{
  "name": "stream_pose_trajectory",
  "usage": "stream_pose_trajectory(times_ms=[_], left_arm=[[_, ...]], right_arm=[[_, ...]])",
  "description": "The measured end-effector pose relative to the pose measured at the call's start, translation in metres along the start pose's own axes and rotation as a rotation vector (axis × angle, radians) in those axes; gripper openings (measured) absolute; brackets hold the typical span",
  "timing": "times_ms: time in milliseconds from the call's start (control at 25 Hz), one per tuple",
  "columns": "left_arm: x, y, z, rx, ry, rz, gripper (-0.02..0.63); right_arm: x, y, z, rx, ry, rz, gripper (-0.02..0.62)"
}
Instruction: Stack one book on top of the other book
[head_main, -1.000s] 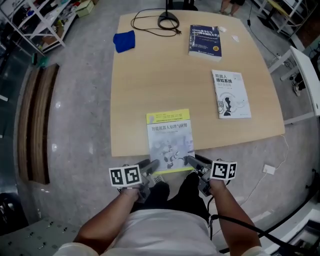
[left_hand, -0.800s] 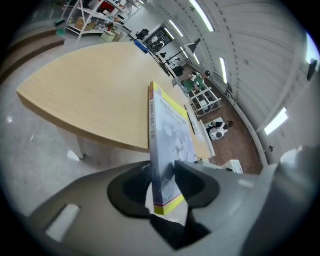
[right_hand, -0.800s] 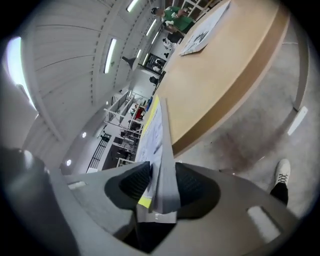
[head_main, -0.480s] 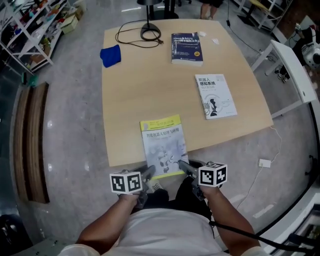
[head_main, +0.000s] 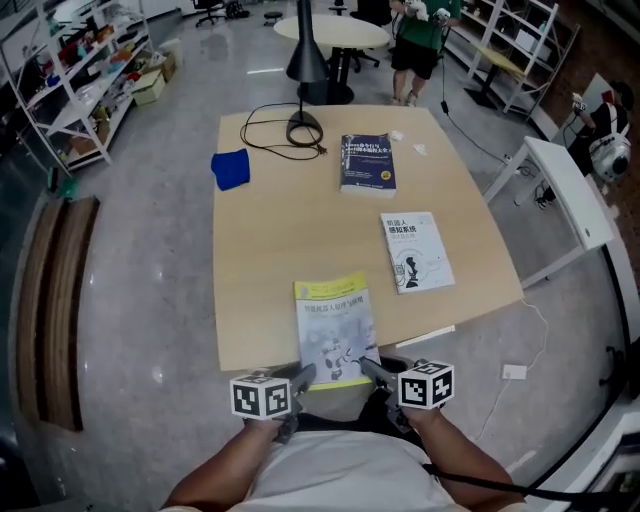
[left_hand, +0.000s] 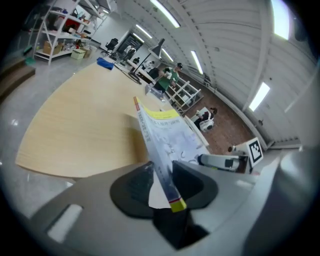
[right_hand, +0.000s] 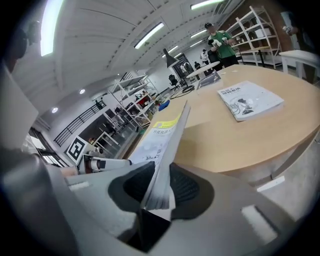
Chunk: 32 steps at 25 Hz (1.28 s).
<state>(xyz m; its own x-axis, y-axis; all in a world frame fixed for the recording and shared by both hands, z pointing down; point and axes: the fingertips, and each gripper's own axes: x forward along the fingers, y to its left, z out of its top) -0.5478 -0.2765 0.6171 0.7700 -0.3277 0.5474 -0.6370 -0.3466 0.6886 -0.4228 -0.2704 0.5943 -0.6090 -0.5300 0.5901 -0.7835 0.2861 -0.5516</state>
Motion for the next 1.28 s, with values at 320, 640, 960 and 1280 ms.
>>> stream_pose_trajectory(times_ms=[320, 640, 960, 1280], left_arm=[[0.032, -0.027, 0.039, 0.038, -0.094, 0.03, 0.133], [0.138, -0.085, 0.085, 0.046, -0.141, 0.019, 0.135], [0.231, -0.129, 0.118, 0.058, -0.105, 0.018, 0.135], [0.271, -0.119, 0.142, 0.056, -0.045, 0.052, 0.135]], right_arm=[[-0.017, -0.03, 0.054, -0.076, -0.024, 0.042, 0.097], [-0.062, -0.133, 0.119, -0.124, -0.03, 0.043, 0.097], [-0.099, -0.224, 0.16, -0.09, -0.062, 0.018, 0.097], [-0.083, -0.265, 0.181, -0.048, -0.073, 0.005, 0.097]])
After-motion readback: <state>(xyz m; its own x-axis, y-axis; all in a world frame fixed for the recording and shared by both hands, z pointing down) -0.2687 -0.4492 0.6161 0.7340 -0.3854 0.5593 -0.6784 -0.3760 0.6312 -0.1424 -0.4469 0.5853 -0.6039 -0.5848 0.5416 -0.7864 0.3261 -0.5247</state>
